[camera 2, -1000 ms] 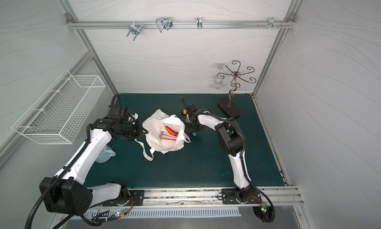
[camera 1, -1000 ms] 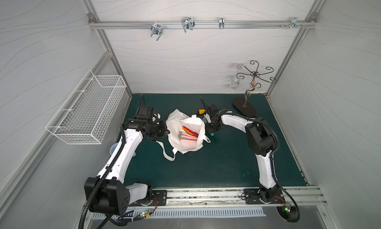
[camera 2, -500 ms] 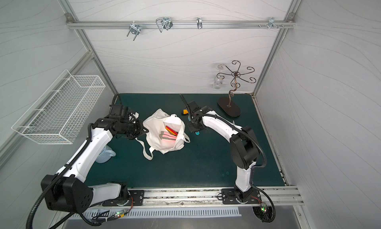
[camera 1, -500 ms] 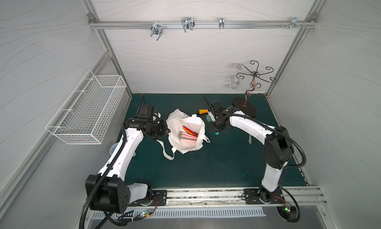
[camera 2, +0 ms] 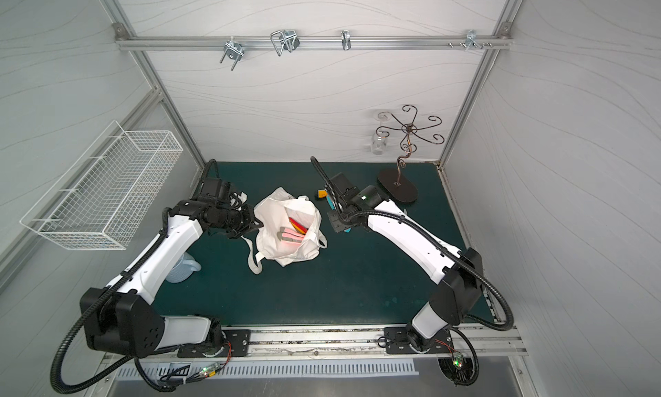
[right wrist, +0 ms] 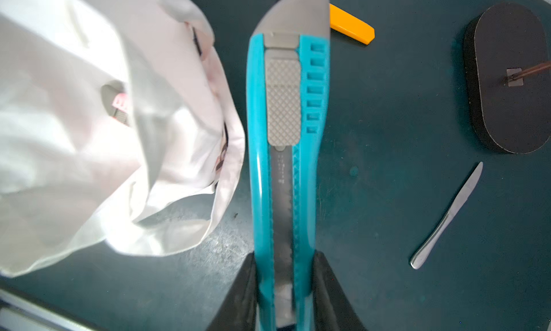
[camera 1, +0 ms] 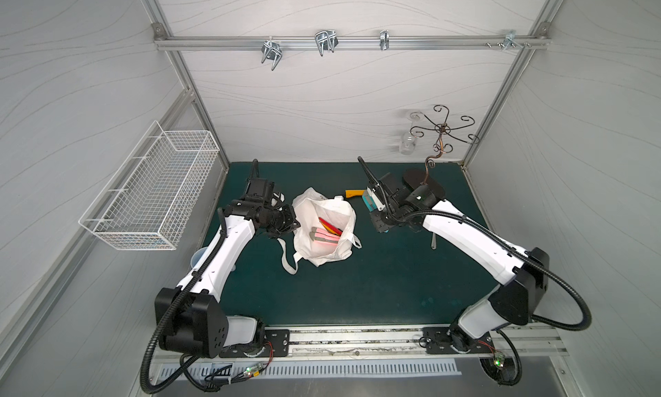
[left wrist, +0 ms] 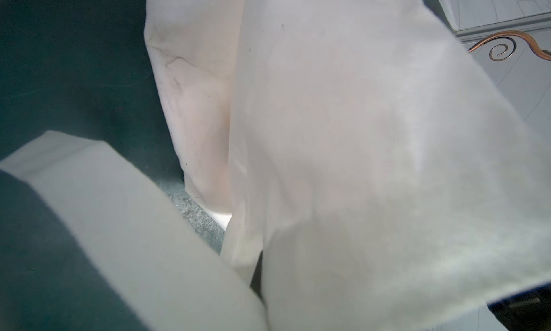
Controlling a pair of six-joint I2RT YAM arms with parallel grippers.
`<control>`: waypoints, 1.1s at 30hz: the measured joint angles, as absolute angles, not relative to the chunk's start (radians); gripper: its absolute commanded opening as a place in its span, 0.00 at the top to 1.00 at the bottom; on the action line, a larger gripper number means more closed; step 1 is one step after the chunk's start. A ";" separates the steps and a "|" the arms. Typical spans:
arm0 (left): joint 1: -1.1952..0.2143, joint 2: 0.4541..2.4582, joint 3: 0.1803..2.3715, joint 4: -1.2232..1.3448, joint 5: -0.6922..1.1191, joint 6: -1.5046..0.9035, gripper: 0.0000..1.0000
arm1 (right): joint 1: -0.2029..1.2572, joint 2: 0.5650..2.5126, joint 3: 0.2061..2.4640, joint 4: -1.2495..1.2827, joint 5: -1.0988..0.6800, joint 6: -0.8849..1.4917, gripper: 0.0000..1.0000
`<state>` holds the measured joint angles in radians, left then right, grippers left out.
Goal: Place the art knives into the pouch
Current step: Place the utility knife in the pouch.
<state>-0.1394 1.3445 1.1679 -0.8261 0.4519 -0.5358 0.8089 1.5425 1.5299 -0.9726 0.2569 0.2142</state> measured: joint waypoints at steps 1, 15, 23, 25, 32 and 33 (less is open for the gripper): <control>-0.144 1.349 1.171 -0.820 0.451 -0.538 1.00 | 0.824 1.524 1.532 -0.984 0.258 0.215 0.76; -0.163 1.360 1.182 -0.802 0.441 -0.557 1.00 | 0.995 1.473 1.560 -1.036 0.189 0.266 0.76; -0.165 1.358 1.182 -0.803 0.440 -0.557 1.00 | 0.997 1.626 1.658 -1.014 0.113 0.263 0.75; -0.165 1.358 1.182 -0.803 0.439 -0.557 1.00 | 0.997 1.678 1.695 -1.000 0.091 0.262 0.75; -0.165 1.358 1.182 -0.804 0.437 -0.556 1.00 | 0.996 1.868 1.856 -0.981 0.039 0.227 0.64; -0.165 1.358 1.182 -0.804 0.437 -0.556 1.00 | 0.992 1.895 1.884 -0.978 0.036 0.216 0.54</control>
